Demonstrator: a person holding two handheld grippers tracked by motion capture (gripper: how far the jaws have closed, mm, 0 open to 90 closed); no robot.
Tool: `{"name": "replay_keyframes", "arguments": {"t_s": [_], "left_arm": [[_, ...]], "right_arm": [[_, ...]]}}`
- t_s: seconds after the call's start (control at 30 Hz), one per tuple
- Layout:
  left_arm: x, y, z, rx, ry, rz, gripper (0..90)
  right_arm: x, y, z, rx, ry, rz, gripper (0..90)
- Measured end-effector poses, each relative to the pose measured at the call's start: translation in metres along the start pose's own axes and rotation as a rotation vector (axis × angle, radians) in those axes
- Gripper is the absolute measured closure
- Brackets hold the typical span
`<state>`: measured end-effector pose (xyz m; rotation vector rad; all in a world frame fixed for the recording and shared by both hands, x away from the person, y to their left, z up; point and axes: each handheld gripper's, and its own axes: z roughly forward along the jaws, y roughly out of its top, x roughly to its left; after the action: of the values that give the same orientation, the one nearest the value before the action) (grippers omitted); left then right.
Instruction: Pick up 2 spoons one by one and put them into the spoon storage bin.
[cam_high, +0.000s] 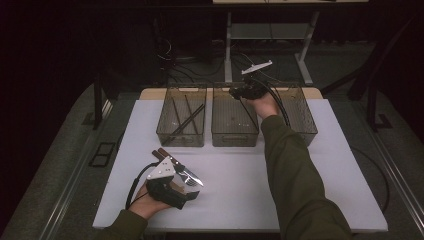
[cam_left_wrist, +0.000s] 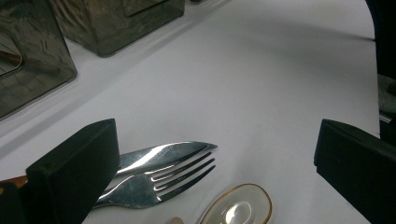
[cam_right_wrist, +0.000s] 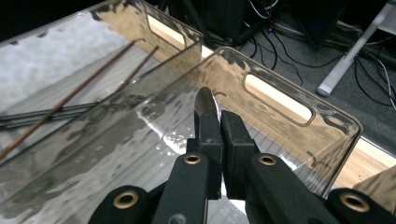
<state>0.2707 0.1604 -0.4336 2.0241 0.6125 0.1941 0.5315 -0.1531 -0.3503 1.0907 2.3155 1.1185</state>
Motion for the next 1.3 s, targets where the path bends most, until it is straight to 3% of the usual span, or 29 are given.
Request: {"name": "replay_keyframes", "arguments": {"t_s": [0.1, 0.2, 0.43, 0.57, 0.67, 0.9, 1.1, 1.3], "left_arm": [[0.000, 0.000, 0.000, 0.003, -0.001, 0.009, 0.0], [0.000, 0.000, 0.000, 0.002, -0.002, 0.002, 0.0], [0.000, 0.000, -0.001, 0.006, -0.002, 0.008, 0.0], [0.000, 0.000, 0.000, 0.005, 0.001, 0.008, 0.0], [-0.001, 0.000, 0.000, 0.006, 0.001, 0.003, 0.0], [-0.001, -0.001, 0.000, 0.006, 0.008, 0.005, 0.0], [-0.001, -0.001, 0.000, 0.005, 0.013, -0.007, 0.0], [-0.001, -0.002, 0.000, 0.008, 0.016, -0.012, 0.0]], "right_arm": [[-0.003, -0.003, 0.006, 0.016, -0.014, 0.008, 86.8], [-0.003, -0.007, 0.011, 0.025, -0.043, 0.031, 70.0], [-0.001, -0.013, 0.008, 0.011, -0.023, 0.089, 50.4], [0.002, -0.018, 0.000, -0.009, 0.006, 0.097, 43.4], [0.006, -0.026, -0.009, -0.021, 0.044, 0.132, 35.3], [0.016, -0.042, -0.035, -0.048, 0.085, 0.125, 20.5], [0.021, -0.057, -0.056, -0.082, 0.116, 0.103, 18.3], [0.031, -0.071, -0.073, -0.089, 0.106, 0.053, 16.6]]}}
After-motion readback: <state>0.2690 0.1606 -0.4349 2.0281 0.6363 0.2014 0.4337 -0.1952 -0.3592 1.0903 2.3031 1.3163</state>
